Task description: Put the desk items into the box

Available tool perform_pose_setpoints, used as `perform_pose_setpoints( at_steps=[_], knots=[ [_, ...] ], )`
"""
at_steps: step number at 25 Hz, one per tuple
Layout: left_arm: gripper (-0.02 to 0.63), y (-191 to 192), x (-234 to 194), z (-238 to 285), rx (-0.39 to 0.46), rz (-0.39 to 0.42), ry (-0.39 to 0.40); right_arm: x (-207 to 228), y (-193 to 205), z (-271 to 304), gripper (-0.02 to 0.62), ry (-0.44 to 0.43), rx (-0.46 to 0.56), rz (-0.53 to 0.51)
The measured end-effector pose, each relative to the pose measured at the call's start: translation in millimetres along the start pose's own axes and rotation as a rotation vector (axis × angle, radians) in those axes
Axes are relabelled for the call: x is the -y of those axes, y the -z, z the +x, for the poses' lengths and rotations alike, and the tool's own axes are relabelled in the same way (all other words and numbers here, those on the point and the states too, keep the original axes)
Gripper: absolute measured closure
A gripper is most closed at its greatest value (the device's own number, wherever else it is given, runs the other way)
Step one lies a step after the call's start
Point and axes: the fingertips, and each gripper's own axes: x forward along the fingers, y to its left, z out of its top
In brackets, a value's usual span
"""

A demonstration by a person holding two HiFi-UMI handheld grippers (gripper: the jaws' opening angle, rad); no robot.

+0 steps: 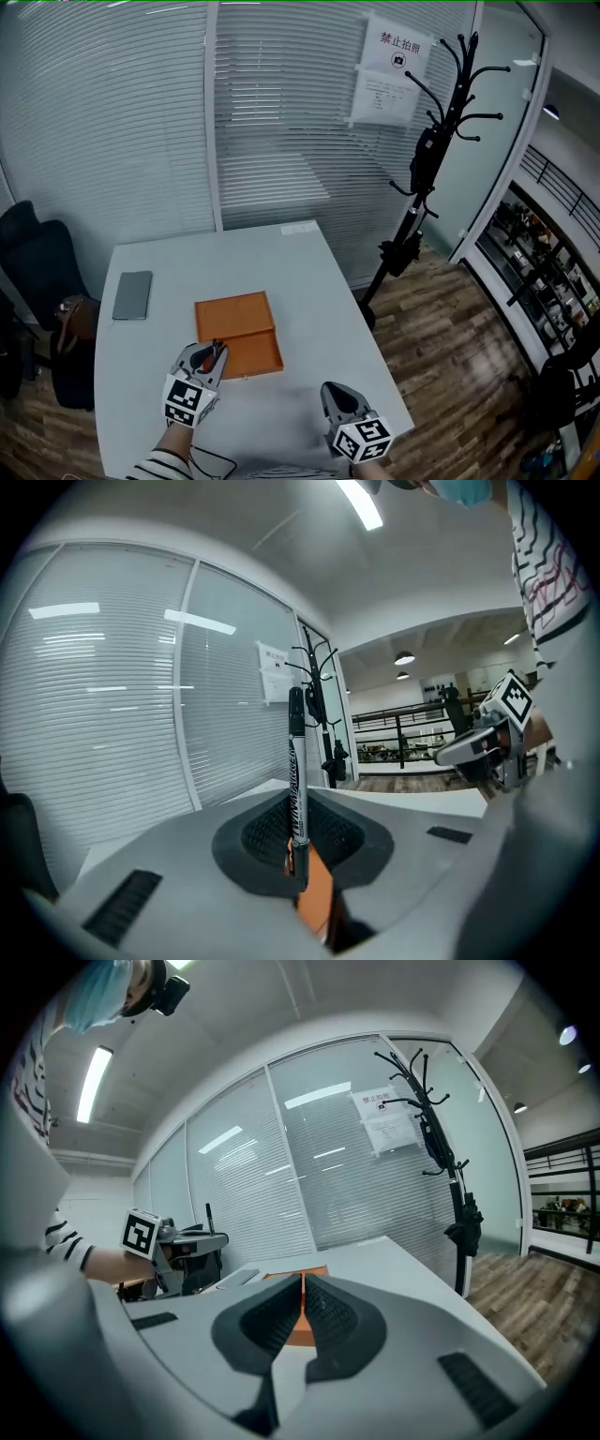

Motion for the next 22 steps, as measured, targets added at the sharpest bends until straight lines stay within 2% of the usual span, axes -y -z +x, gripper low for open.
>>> perform_pose_setpoints(
  at_steps=[16,22],
  knots=[
    [0.584,60.4,2.9,81.6,-0.197,0.141,0.164,21.3,13.2,-3.7,0.569,0.087,-0.018,0.030],
    [0.584,87.5,5.4,100.4,-0.267,0.149,0.207,25.7,17.5,-1.8,0.569,0.100,-0.026,0.035]
  ],
)
